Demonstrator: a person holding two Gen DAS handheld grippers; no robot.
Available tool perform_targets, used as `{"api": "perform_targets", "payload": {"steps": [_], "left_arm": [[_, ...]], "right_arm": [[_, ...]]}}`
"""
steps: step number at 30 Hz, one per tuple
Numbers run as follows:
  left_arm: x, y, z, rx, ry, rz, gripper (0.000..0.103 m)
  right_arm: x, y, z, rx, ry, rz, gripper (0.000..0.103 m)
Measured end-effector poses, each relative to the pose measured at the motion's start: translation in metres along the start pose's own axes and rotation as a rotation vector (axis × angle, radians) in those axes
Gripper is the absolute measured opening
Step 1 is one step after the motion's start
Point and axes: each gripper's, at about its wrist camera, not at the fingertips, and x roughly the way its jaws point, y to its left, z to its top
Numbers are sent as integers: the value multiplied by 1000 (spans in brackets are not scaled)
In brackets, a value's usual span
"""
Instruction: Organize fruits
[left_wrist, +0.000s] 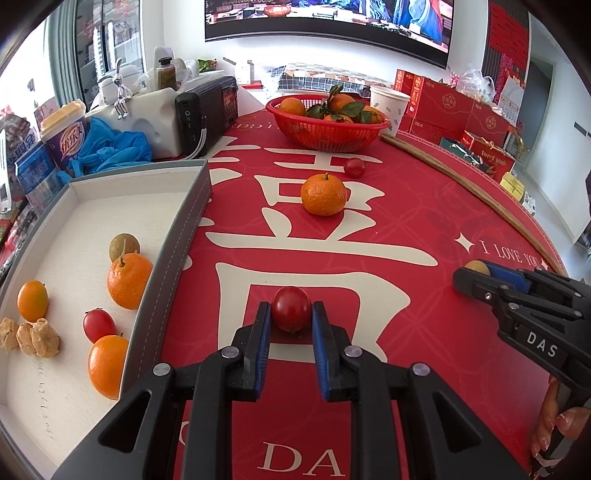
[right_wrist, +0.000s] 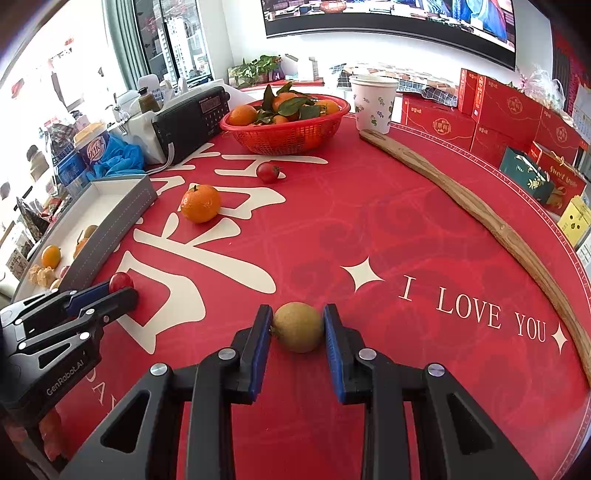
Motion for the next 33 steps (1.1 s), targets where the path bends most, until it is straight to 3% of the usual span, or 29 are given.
{"api": "perform_targets", "payload": {"steps": [11,21,33], "left_arm": [[-17,1,4,0,-81,21,23],[-28,18,11,-45,-120,30,23],[-37,47,12,-119,-135,64,23]], "right_arm": [[-3,1,3,16,-19,15,29],[-9,10,12,27,-58,68,29],[0,28,16,5,-41,99,29]]}}
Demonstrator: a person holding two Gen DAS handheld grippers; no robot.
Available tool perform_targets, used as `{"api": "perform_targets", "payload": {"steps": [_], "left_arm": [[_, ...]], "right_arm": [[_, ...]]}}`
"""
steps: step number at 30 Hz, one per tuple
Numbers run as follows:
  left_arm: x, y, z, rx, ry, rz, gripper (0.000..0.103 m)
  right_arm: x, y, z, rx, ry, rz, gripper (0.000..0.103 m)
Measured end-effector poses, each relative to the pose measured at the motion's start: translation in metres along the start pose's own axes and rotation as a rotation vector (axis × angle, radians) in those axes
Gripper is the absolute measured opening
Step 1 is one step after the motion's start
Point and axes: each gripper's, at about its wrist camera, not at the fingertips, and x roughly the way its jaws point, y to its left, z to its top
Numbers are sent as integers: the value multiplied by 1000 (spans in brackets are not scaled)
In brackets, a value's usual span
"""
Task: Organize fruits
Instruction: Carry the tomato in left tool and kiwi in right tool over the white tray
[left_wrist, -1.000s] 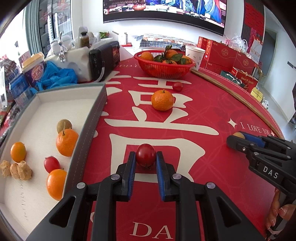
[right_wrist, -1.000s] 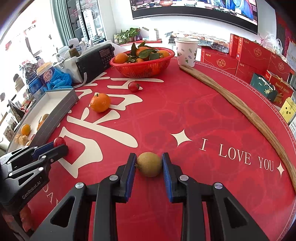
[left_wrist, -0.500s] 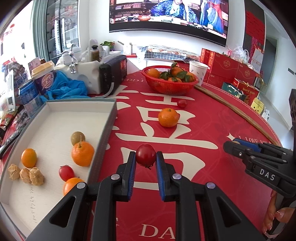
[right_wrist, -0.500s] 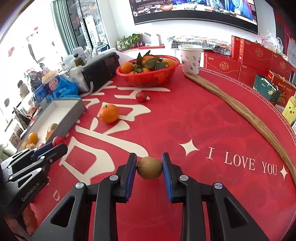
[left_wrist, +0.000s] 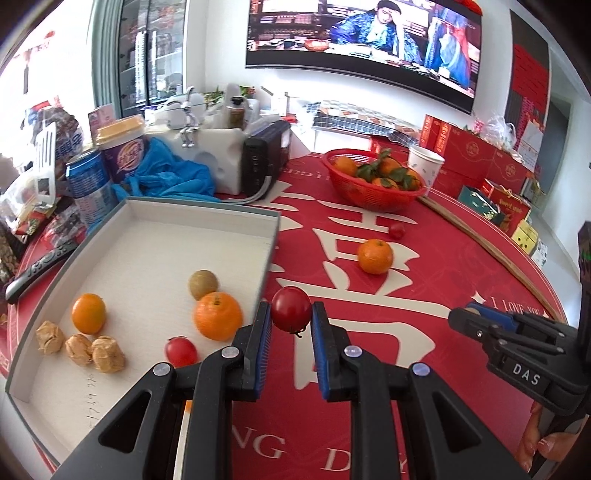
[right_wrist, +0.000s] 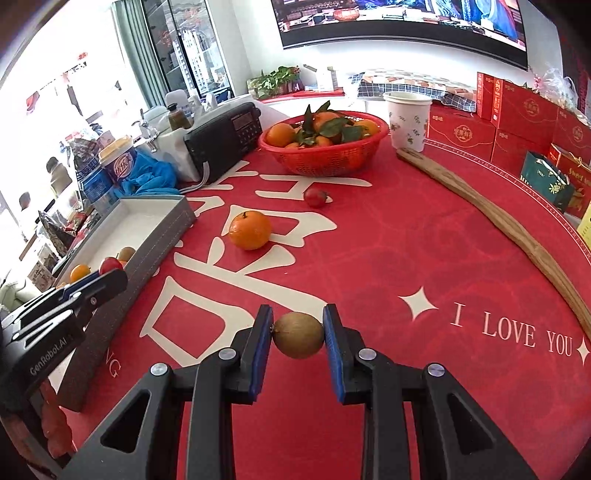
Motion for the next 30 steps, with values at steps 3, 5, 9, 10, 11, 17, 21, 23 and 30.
{"api": "perform_targets", "payload": {"steps": [3,5,9,10,11,17,21,23,30], "left_arm": [[-1,8,1,-19,-4,8,23],[-3,12,2,-27,-8,13,23],[-3,19,2,-44,-8,25,23],[-3,20,3,-46,-7,26,23],[-3,21,3,-48,-8,28,23],[-6,27,4,-60,-17,33,23],[-4,33,4,-72,-5,38,23],[-3,35,4,-76,-2,42,23],[-3,43,5,-92,-1,59,23]], "right_arm": [[3,3,0,-3,7,4,29],[4,4,0,-5,9,4,29],[4,3,-1,-3,12,5,29],[5,3,-1,-2,13,6,29],[6,3,-1,-1,16,6,29],[8,4,1,9,24,10,29],[6,11,0,1,15,15,29],[6,15,0,-2,14,24,29],[5,27,0,-10,9,47,29]]}}
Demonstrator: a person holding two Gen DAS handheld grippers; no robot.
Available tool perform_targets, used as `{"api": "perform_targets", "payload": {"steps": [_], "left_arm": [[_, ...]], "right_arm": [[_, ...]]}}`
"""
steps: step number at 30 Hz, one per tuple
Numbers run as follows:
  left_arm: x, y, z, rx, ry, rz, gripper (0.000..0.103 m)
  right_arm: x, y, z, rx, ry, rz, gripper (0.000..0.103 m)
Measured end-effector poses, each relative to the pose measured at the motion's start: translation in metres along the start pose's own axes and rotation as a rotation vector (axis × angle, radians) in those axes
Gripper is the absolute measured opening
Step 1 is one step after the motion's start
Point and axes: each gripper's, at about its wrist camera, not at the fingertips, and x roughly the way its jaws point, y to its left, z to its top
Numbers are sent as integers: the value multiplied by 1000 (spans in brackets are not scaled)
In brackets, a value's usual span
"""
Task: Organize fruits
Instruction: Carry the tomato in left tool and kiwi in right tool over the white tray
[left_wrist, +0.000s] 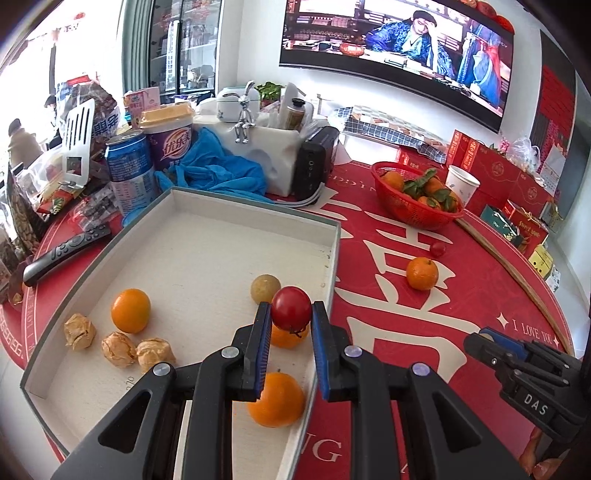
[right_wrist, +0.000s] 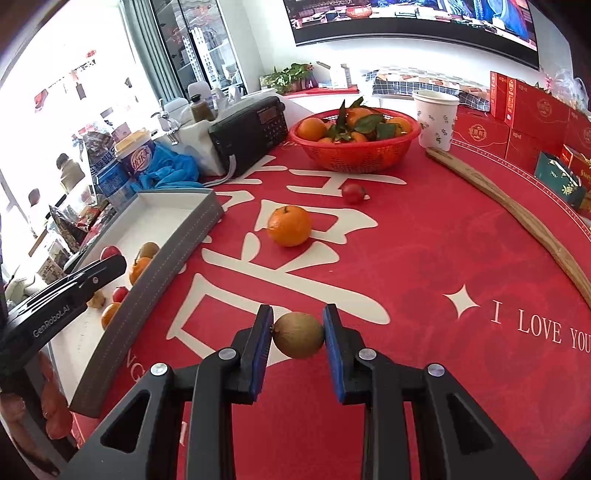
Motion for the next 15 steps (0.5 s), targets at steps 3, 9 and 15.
{"api": "perform_targets", "payload": {"steps": [3,9,15], "left_arm": [[1,5,1,-18,5,5,23],[-4,21,6,-58,-6,12,23],[-4,40,10,-97,-1,53,23]], "right_arm": [[1,6,2,-6,-1,5,29],[4,24,15,-13,-4,37,29],[13,58,32,-58,5,86,29]]}}
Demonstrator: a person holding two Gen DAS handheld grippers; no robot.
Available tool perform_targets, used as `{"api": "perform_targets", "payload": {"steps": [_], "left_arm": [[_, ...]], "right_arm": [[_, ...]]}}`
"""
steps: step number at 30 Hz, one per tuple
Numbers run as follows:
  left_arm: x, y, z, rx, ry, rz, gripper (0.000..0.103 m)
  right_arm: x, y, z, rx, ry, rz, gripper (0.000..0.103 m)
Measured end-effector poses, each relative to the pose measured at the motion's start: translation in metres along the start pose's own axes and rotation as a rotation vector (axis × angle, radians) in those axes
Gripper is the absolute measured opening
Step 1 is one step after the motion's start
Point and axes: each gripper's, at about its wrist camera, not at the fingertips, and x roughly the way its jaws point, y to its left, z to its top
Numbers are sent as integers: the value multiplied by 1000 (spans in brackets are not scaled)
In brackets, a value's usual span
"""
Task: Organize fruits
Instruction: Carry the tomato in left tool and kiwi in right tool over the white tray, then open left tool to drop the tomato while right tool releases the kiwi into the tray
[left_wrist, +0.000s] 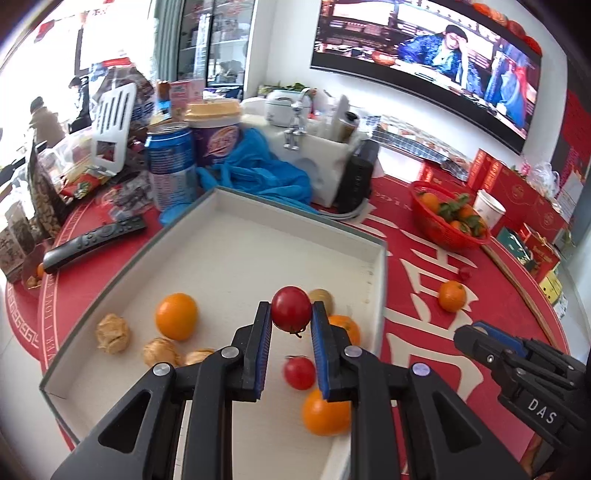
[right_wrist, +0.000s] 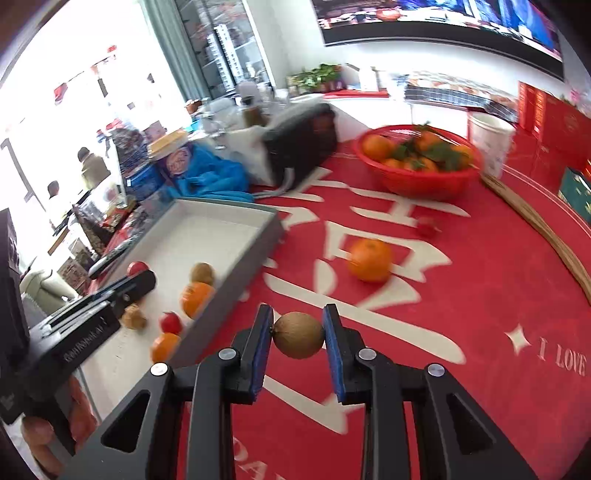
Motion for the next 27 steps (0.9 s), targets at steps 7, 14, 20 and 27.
{"api": "perform_targets", "payload": {"steps": [7,14,20,27], "left_arm": [[5,21,1,-47,22,48,23],[11,39,0,-85,48,75,23],[15,45,-2,-95,67,80,23],[14,49,-2,-112,62,102,24]], "right_arm": [[22,45,20,-61,22,61,29],[43,76,30,-91,48,102,29],[58,89,31,-100,78,114,29],[70,97,33,-120,101,108,29]]}}
